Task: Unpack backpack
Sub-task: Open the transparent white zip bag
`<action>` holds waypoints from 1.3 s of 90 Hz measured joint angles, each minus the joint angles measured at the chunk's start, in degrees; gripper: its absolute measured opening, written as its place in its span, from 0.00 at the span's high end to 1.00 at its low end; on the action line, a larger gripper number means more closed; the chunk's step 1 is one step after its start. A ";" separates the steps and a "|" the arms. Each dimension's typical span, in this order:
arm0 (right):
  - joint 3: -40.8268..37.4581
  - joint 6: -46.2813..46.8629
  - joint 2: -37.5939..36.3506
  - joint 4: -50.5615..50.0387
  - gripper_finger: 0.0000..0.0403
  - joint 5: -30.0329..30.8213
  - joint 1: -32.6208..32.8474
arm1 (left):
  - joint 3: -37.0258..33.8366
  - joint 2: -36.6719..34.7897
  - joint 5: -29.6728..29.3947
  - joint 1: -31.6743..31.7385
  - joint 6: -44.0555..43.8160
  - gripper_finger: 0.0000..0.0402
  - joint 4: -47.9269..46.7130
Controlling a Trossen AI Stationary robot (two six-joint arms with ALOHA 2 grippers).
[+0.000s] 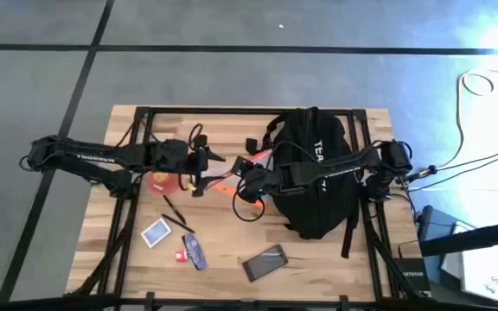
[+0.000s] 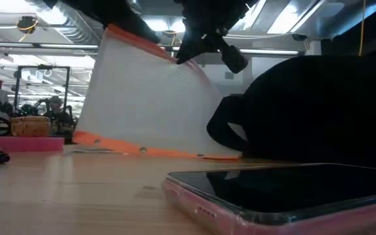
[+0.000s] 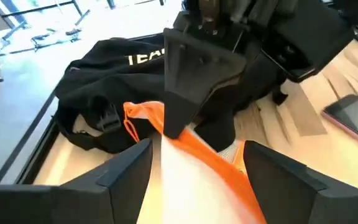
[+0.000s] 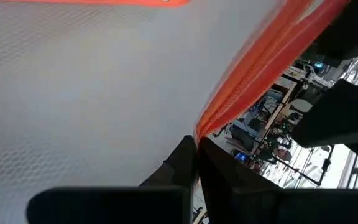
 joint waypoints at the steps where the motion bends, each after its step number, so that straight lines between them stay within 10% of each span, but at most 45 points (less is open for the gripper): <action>1: 0.00 0.00 0.00 0.01 1.00 -0.03 0.00 | 0.18 0.22 -0.28 -0.09 -0.08 0.40 -0.11; 117: -0.07 1.66 0.09 2.84 1.00 -1.18 -0.02 | 2.68 13.21 -17.53 -0.03 4.21 0.45 -0.53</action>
